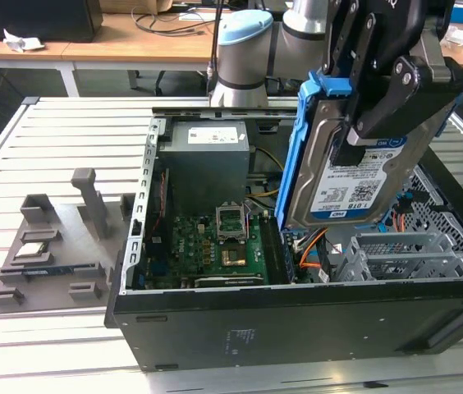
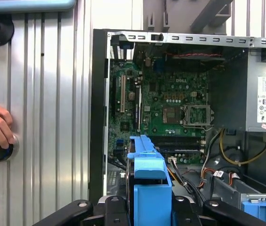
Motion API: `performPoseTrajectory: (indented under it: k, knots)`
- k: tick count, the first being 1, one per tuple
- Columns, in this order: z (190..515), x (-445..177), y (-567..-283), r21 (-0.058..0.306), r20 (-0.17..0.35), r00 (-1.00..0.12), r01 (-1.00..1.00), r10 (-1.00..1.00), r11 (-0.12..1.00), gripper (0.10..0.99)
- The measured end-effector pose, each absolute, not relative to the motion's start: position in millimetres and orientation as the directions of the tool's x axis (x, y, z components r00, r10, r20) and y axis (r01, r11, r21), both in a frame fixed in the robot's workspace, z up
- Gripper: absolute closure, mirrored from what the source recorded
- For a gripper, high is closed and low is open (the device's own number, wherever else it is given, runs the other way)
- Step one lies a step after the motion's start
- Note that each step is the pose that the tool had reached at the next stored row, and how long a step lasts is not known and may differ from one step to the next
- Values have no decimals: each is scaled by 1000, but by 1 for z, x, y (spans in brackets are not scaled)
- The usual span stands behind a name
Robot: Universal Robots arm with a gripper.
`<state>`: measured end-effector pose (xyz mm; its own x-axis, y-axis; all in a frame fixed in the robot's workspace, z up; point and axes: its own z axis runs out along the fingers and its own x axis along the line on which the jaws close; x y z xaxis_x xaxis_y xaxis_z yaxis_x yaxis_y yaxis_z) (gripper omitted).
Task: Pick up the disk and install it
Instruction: 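Pick up the disk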
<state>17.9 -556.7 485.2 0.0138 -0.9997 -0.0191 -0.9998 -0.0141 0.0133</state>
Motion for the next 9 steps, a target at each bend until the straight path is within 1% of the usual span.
performPoseTrajectory:
  k: [9]
  knots:
    - [481, 30, -557, 13, -19, 14, -1000, -1000, -14, 725]
